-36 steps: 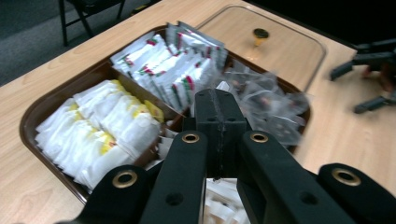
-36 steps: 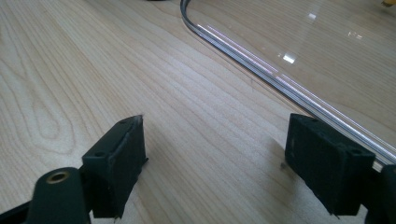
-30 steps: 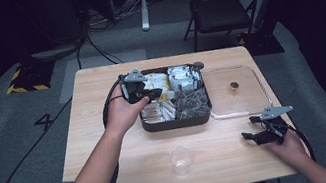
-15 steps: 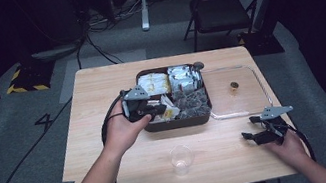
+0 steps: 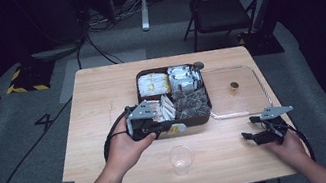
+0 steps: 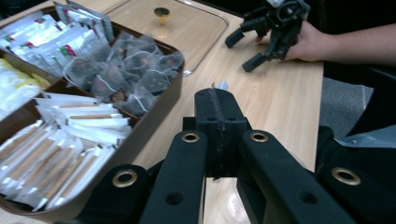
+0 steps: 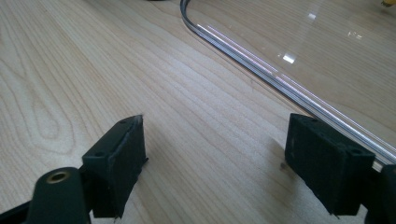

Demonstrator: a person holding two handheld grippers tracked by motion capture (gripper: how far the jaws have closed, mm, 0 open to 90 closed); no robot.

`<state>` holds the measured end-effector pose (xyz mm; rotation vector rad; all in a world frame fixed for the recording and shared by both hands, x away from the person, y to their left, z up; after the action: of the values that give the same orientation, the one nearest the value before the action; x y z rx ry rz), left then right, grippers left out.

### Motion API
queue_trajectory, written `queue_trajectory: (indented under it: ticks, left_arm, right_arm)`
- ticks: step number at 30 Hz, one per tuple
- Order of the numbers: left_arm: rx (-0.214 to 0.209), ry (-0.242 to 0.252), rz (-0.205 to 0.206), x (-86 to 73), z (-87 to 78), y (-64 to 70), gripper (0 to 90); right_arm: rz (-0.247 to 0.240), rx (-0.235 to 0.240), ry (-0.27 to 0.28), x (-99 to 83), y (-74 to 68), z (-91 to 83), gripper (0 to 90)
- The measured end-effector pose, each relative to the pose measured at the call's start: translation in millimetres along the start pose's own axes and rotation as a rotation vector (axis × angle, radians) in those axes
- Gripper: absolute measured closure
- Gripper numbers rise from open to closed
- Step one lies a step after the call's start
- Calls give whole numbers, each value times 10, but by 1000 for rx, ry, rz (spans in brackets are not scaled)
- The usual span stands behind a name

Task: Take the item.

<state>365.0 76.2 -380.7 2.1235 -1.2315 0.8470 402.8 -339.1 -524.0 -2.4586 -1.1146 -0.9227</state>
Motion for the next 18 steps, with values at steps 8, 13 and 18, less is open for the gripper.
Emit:
queue_trajectory:
  ticks: [8,13,18]
  left_arm:
    - [-15,-20,11,-105,42,147,900]
    - [-20,-33,22,-175,52,241,900]
    - [-32,-36,27,-209,41,311,900]
  right_arm:
    - [0,0,0,0,0,0,203]
    - [0,0,0,0,0,0,203]
    - [0,0,0,0,0,0,203]
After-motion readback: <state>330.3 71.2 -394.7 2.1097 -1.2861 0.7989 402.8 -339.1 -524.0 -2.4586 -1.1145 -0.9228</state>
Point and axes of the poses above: each handheld gripper's, and its own axes: z roughly forward along the jaws, x roughly out of its top, y roughly to its right, the point moved 3 cm from there along z, roughly forward along the jaws, and after that the axes turned 7 degrees about -y, right-handed, at the moved point
